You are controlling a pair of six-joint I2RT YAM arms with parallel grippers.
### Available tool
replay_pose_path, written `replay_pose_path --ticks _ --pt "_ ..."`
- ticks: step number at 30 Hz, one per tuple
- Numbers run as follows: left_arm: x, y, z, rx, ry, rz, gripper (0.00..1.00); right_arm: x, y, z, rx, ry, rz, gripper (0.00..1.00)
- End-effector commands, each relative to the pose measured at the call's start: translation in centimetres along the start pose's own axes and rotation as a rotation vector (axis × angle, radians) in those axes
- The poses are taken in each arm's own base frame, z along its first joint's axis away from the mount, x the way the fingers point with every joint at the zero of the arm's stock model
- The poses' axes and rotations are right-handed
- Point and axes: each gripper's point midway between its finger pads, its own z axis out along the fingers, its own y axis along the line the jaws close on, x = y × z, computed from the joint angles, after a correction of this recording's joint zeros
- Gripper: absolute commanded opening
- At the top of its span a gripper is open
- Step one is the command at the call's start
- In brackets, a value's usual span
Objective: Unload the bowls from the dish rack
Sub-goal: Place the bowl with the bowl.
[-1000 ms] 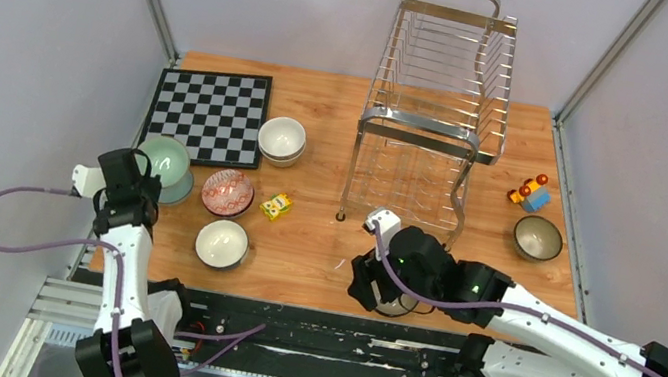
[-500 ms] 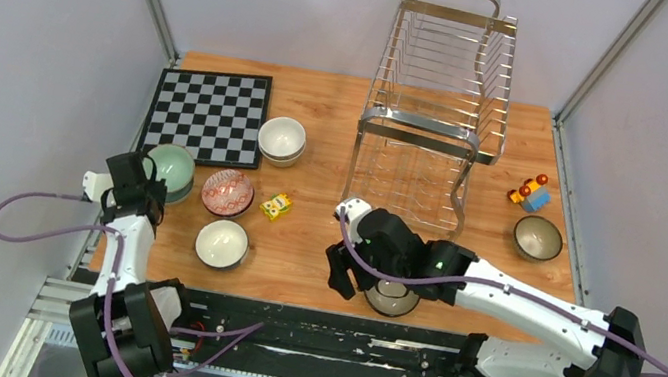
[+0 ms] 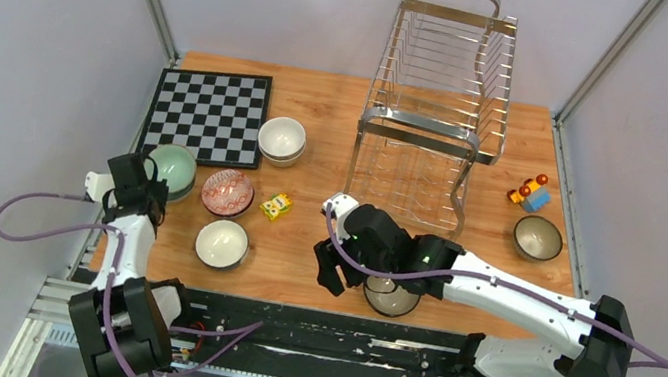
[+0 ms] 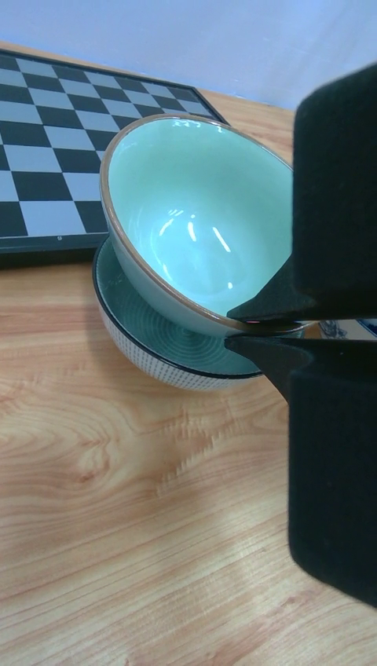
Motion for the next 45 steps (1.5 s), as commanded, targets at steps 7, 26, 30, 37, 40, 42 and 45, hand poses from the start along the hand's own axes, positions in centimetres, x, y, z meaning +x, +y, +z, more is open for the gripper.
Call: replay_pose_path --ticks 7,26,30,37,40,42,45 --pt "-1.6 -1.9 -1.4 0.100 -0.066 -0.030 0.00 -0.3 0.4 -0.5 -0.006 -0.019 -0.009 0.70" --pt "-1.2 0.2 -0.2 0.040 -0.078 -0.020 0.00 0.5 -0.4 -1.0 0.022 -0.027 0.003 0.70" --pt "-1.2 0.2 0.1 0.038 -0.078 -0.015 0.00 0.6 -0.4 -1.0 0.023 -0.026 0.004 0.70" --pt "-1.0 -0.3 0.3 0.051 -0.055 -0.009 0.10 0.7 -0.5 -1.0 0.028 -0.024 0.008 0.70" --pt "-0.9 -0.3 0.3 0.053 -0.054 -0.005 0.17 0.7 -0.5 -1.0 0.030 -0.025 0.008 0.70" --pt "-0.9 -0.4 0.2 0.056 -0.053 -0.002 0.22 0.6 -0.6 -0.9 0.031 -0.023 0.009 0.70" --pt "-0.9 -0.5 0.0 0.060 -0.051 0.000 0.27 0.6 -0.5 -0.9 0.029 -0.023 0.008 0.70"
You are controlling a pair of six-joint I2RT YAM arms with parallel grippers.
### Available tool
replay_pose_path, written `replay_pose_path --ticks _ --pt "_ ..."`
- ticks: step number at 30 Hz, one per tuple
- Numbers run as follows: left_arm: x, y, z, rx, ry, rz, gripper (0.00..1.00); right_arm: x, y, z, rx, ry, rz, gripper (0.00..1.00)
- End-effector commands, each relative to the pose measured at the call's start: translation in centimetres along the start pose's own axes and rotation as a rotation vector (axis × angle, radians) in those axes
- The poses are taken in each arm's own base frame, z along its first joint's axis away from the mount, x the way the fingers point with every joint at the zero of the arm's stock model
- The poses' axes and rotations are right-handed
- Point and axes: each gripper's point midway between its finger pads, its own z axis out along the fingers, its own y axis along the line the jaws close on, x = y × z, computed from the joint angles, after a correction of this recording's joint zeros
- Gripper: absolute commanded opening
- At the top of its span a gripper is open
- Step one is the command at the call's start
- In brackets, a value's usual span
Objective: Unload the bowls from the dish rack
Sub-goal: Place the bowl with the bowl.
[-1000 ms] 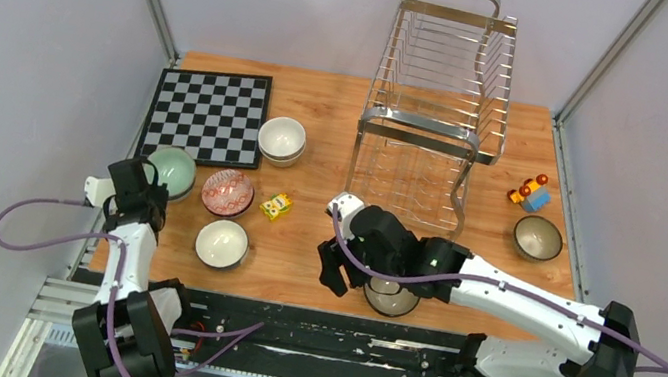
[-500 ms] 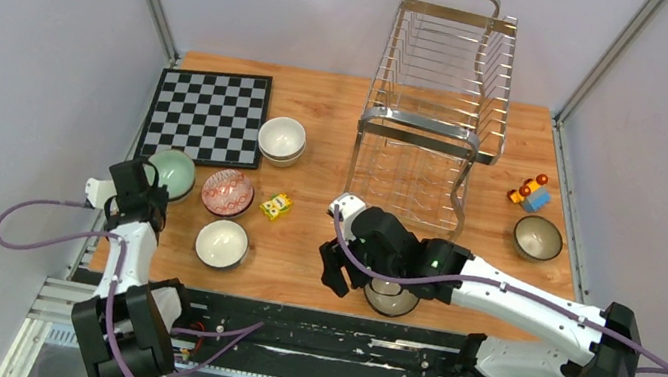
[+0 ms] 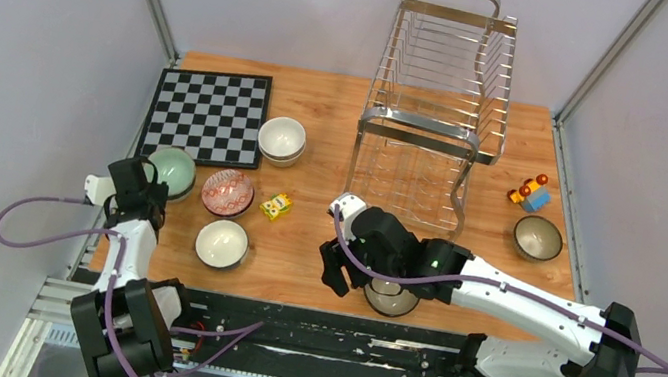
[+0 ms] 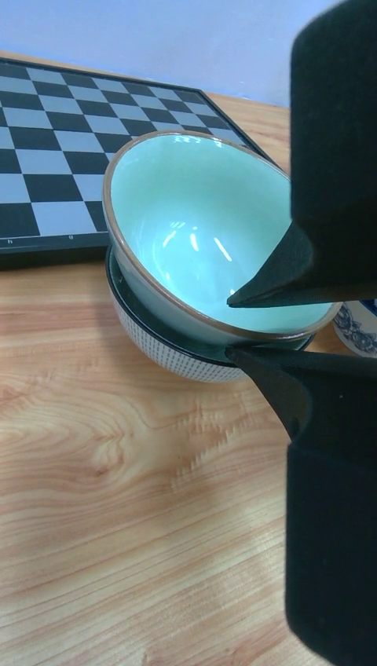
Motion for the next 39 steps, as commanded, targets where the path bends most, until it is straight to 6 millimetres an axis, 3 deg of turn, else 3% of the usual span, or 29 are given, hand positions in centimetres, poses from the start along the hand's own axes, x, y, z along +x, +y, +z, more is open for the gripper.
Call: replay_pose_path --ticks 1,12,23,39 --pt "-0.8 -1.2 -0.3 0.042 -0.023 -0.002 0.28 0.6 -0.1 -0.1 0.011 0.011 0.004 0.70" --pt "-1.8 -2.3 -2.0 0.068 -0.045 0.021 0.37 0.8 0.0 -0.1 0.005 0.015 0.006 0.70" --pt "-1.8 -2.0 -2.3 0.059 -0.042 0.040 0.41 1.0 -0.1 -0.2 0.006 0.014 0.004 0.70" --pt "-3.8 -3.7 -4.5 0.086 -0.103 0.104 0.50 0.8 0.0 -0.2 0.003 0.010 -0.002 0.70"
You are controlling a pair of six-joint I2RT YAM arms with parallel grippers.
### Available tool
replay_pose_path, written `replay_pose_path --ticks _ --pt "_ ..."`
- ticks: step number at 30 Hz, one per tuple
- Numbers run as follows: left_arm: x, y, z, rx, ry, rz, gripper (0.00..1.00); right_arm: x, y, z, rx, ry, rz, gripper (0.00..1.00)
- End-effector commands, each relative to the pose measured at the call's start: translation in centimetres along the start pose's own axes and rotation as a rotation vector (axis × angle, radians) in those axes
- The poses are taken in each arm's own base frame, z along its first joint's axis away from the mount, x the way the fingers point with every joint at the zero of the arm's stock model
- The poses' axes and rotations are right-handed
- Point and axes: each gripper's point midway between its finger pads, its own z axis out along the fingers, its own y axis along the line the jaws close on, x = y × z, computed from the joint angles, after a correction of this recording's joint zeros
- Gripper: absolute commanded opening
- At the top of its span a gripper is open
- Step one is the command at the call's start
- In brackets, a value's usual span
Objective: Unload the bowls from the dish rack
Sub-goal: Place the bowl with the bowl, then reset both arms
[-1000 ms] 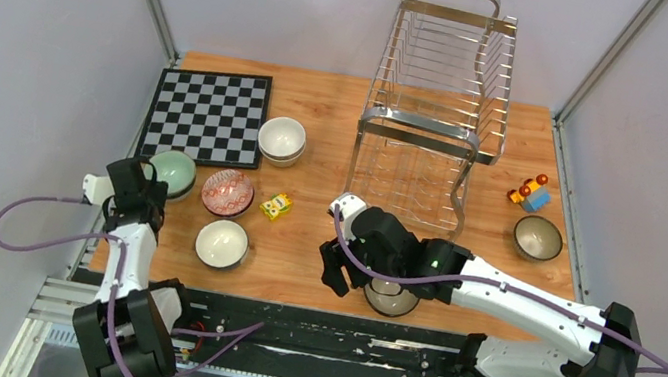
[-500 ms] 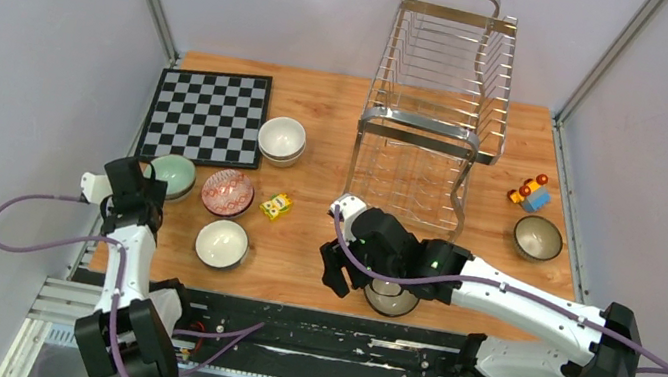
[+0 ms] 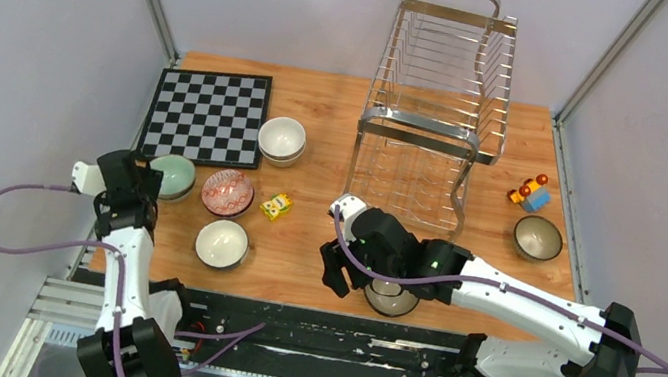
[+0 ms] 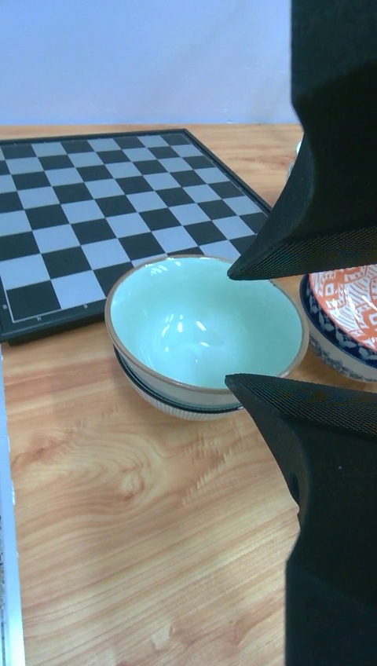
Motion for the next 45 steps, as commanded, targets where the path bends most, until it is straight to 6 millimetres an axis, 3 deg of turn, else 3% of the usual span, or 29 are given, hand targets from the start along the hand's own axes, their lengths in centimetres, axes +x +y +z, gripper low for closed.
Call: replay_pose_path --ticks 1,11,17,27,31,38,41,45 --pt "-1.5 -0.9 -0.7 0.017 -0.045 0.029 0.50 0.5 0.1 -0.3 0.002 0.005 -0.007 0.70" --pt "-2.8 -0.8 -0.3 -0.035 -0.087 0.081 0.54 0.4 0.1 -0.2 0.007 0.007 -0.011 0.70" --pt "-2.1 0.0 0.1 -0.046 -0.071 0.091 0.55 0.4 0.0 -0.2 0.007 0.007 -0.012 0.70" --pt "-1.8 -4.0 -1.1 0.104 -0.004 0.163 0.58 0.7 -0.2 -0.5 0.012 -0.003 -0.012 0.70" --pt "-1.4 -7.4 -3.1 0.209 0.018 0.292 0.61 -0.5 -0.7 -1.5 0.039 -0.057 -0.039 0.70" --pt "-1.0 -13.3 -9.0 0.411 -0.015 0.545 0.64 -3.9 -2.5 -4.9 0.135 -0.216 -0.140 0.70" --pt "-0.2 -15.0 -11.6 0.495 -0.026 0.653 0.66 -5.2 -3.5 -6.7 0.190 -0.286 -0.160 0.70" --pt "1.7 -16.2 -14.5 0.609 -0.010 0.767 0.77 -6.6 -5.2 -9.3 0.285 -0.386 -0.160 0.71"
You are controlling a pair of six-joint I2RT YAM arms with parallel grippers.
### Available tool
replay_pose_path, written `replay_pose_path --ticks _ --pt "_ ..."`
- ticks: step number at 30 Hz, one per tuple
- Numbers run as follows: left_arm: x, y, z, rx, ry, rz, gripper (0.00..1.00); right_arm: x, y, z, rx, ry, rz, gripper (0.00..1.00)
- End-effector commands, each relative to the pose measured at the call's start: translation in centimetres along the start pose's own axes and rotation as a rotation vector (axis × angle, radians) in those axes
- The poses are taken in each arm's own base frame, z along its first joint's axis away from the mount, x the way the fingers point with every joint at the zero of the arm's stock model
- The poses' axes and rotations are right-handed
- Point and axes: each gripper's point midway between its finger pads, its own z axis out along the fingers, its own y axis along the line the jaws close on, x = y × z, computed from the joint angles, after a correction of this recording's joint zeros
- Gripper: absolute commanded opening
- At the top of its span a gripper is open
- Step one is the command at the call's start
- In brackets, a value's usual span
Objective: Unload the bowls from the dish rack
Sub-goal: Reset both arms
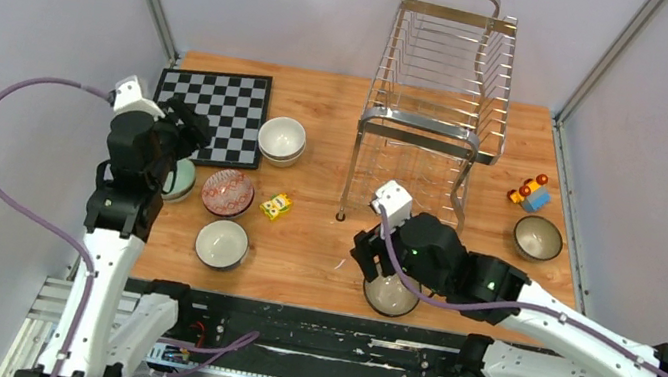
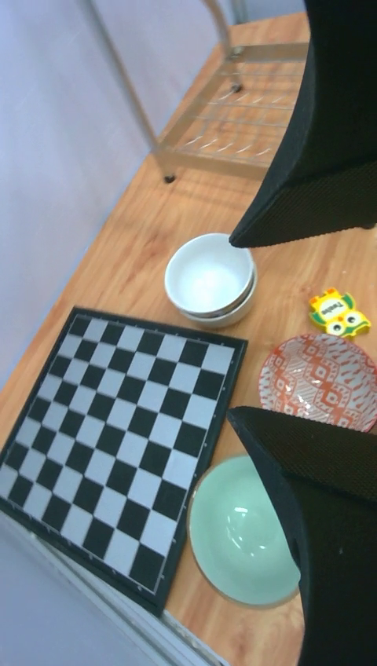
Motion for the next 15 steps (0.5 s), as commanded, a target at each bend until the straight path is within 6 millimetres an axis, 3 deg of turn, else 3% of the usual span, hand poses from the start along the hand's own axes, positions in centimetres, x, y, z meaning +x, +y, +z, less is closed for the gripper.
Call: replay_pose_path --ticks 1,9,12,15 --pt "0.7 -1.6 -1.6 0.064 0.028 0.173 0.78 -2.8 -3.0 -2.3 0.144 -0.124 -0.040 0.71" --pt "2.2 -3.4 -3.0 0.110 0.098 0.328 0.82 -5.6 -6.0 -5.7 0.272 -0.301 -0.011 0.71" --pt "1.9 -1.8 -3.0 0.018 0.092 0.345 0.86 -5.9 -6.4 -6.5 0.286 -0.320 -0.005 0.72" --pt "2.0 1.0 -2.7 -0.136 0.096 0.352 0.91 -5.2 -5.4 -6.1 0.229 -0.303 0.009 0.72"
